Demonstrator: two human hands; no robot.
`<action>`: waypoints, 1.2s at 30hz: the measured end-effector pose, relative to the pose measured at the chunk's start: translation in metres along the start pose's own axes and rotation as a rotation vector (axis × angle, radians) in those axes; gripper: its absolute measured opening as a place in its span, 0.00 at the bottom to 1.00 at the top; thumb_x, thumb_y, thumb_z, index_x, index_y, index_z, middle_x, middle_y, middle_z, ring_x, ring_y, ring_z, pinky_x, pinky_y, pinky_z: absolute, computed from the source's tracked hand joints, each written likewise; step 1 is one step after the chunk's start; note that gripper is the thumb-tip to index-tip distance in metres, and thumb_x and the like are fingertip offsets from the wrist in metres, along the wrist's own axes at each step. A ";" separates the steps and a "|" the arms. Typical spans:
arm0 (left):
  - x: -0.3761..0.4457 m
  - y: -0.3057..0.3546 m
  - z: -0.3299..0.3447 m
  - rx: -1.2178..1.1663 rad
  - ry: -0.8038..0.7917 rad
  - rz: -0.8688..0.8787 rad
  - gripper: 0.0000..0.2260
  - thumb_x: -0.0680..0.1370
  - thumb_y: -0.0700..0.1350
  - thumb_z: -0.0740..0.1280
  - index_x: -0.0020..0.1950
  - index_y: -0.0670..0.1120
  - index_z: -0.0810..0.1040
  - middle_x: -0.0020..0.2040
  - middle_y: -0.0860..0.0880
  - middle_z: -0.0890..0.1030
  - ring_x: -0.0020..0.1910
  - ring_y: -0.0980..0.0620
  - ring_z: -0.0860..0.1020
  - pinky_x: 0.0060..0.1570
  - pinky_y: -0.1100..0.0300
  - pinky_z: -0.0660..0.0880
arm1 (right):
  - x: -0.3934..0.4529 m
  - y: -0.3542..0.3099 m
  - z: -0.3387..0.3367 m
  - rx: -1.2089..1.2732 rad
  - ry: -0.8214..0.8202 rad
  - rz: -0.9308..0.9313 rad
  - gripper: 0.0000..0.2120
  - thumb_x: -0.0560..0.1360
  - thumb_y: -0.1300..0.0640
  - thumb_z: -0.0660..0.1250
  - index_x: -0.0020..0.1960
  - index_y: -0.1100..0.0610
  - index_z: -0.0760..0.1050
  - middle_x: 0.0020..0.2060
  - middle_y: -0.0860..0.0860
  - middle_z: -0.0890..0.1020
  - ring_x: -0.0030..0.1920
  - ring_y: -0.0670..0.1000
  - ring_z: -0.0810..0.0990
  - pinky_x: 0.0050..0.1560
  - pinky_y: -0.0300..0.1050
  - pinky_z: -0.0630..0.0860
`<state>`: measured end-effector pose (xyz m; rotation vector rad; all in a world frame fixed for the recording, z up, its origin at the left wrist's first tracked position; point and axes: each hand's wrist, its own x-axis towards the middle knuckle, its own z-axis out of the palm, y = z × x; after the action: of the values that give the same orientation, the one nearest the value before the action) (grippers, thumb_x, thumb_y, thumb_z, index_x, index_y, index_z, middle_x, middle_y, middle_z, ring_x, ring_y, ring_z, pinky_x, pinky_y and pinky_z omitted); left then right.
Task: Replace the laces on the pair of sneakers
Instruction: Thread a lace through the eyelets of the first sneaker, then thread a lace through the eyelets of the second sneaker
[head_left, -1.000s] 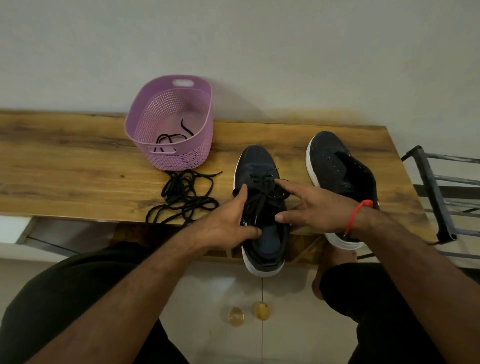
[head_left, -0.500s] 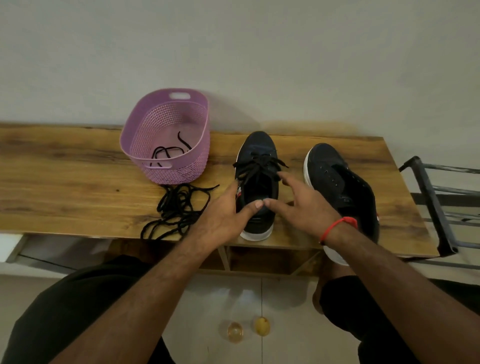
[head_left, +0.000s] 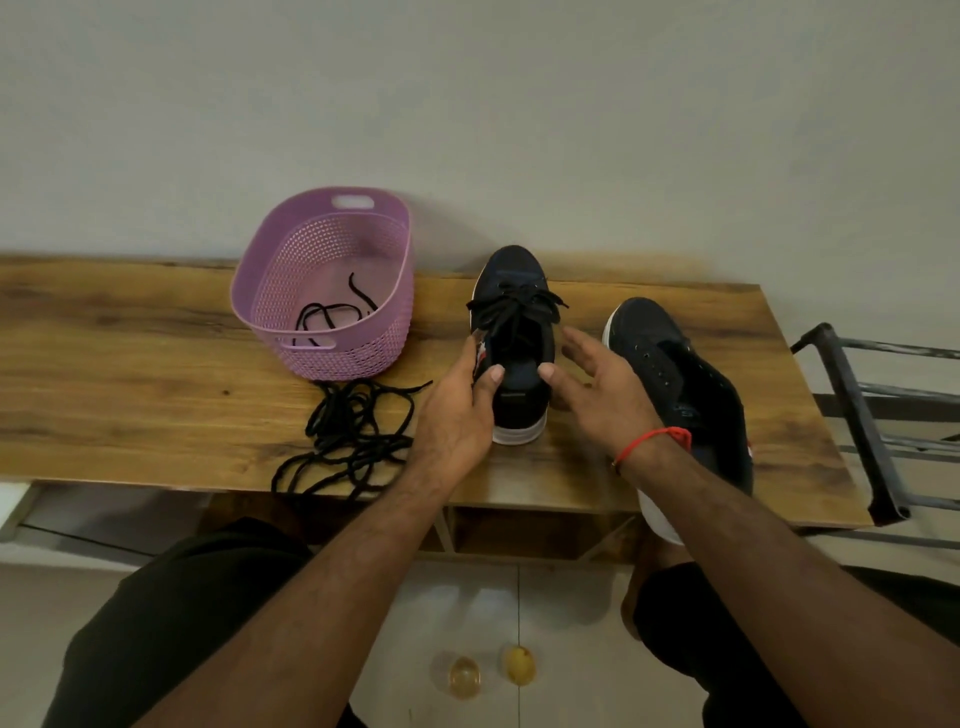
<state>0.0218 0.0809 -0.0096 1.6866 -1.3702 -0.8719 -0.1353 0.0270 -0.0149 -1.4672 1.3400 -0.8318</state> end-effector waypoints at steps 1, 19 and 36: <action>0.001 0.000 0.002 -0.009 0.005 -0.004 0.20 0.86 0.46 0.58 0.78 0.55 0.65 0.64 0.52 0.80 0.62 0.52 0.79 0.59 0.47 0.80 | 0.000 0.002 0.000 0.000 0.000 0.001 0.23 0.79 0.58 0.69 0.72 0.48 0.71 0.56 0.33 0.73 0.66 0.42 0.72 0.67 0.54 0.74; 0.015 0.015 -0.097 0.199 0.490 0.232 0.11 0.83 0.42 0.65 0.63 0.49 0.81 0.57 0.55 0.82 0.53 0.60 0.78 0.53 0.69 0.74 | -0.003 -0.045 0.022 -0.220 -0.026 -0.404 0.20 0.80 0.56 0.67 0.71 0.49 0.72 0.58 0.45 0.79 0.54 0.41 0.78 0.57 0.36 0.76; 0.153 -0.047 -0.154 0.973 -0.334 -0.317 0.20 0.84 0.46 0.63 0.76 0.47 0.68 0.70 0.43 0.73 0.64 0.45 0.74 0.59 0.53 0.70 | 0.062 -0.100 0.123 -0.424 -0.325 -0.569 0.24 0.82 0.65 0.57 0.78 0.57 0.62 0.76 0.53 0.66 0.77 0.49 0.62 0.74 0.36 0.57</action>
<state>0.2061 -0.0410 0.0145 2.6290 -1.9741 -0.7073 0.0230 -0.0148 0.0326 -2.2712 0.8873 -0.6287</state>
